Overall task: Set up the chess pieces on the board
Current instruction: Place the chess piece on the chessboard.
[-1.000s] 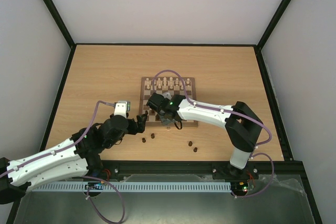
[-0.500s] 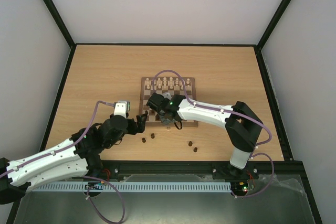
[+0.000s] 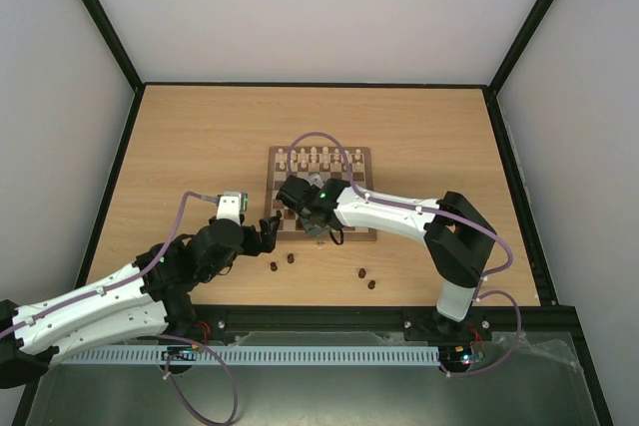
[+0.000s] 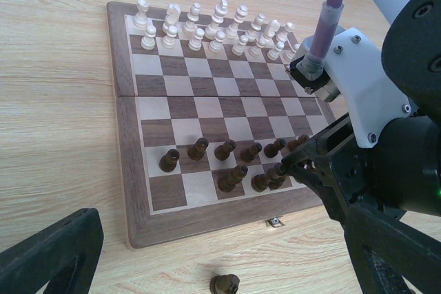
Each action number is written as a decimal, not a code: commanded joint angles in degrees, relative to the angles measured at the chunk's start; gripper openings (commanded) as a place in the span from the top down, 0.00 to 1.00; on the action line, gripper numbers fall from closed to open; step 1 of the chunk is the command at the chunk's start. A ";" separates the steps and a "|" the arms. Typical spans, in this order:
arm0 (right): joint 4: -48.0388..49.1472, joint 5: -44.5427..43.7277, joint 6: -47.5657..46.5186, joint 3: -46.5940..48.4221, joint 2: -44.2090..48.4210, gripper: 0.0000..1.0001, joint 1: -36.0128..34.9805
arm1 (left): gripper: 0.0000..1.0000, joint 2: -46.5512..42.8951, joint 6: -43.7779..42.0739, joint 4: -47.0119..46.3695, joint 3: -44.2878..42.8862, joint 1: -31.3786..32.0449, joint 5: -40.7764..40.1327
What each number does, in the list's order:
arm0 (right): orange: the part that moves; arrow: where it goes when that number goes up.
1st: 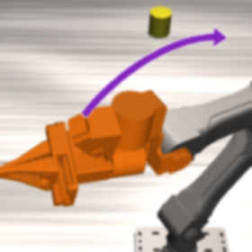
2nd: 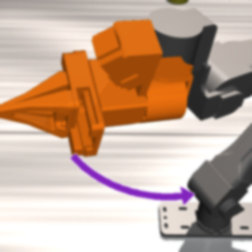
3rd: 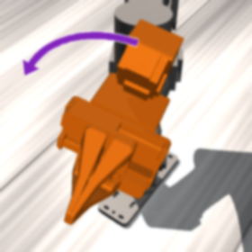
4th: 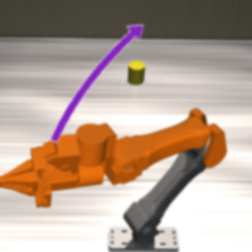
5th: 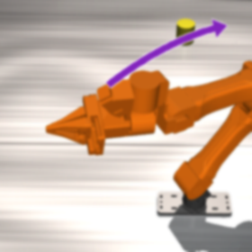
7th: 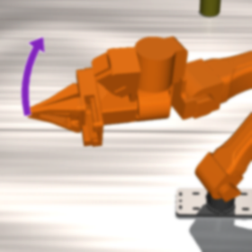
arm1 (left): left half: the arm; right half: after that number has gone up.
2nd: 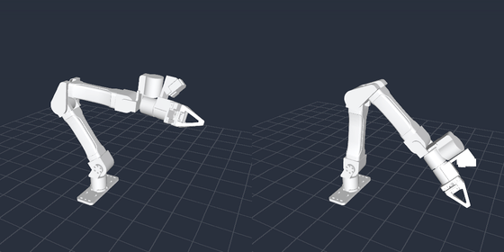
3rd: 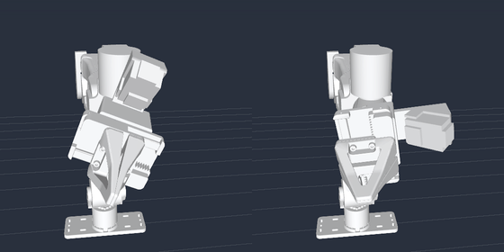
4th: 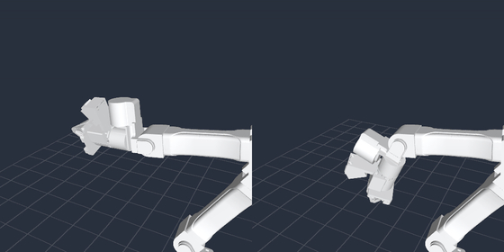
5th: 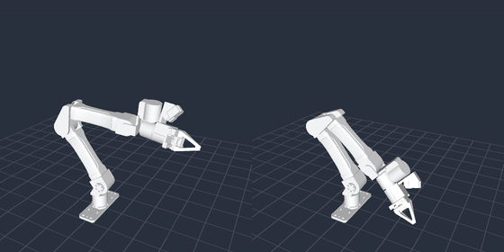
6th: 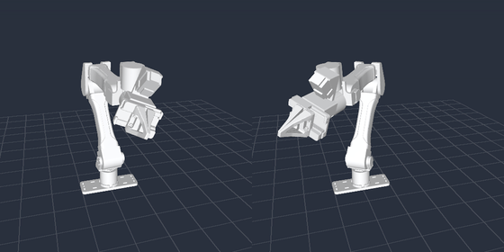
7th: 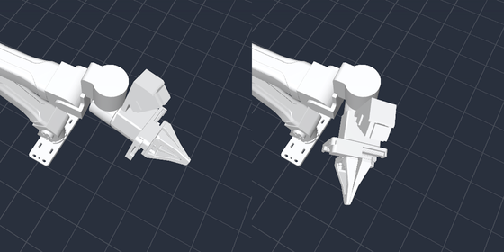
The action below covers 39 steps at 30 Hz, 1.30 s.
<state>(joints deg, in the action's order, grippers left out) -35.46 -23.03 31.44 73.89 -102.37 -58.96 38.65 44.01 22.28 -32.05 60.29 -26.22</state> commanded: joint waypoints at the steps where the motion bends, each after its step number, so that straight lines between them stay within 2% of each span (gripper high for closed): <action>1: -2.68 -0.45 -0.17 0.65 -1.71 0.87 -0.35 | 0.01 -0.25 -0.42 0.29 -0.05 -0.28 -1.14; 25: -5.00 -4.13 0.20 -0.47 -0.11 0.86 -0.35 | 0.01 1.66 -0.60 -1.61 0.11 -0.33 -0.94; 39: -3.93 -2.54 -0.09 -0.85 0.62 0.71 -0.32 | 0.01 1.72 -0.48 -1.49 0.09 -0.33 -0.94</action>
<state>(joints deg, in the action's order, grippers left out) -37.30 -24.77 31.11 73.58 -102.43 -58.96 40.29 43.97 21.71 -32.05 60.29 -26.20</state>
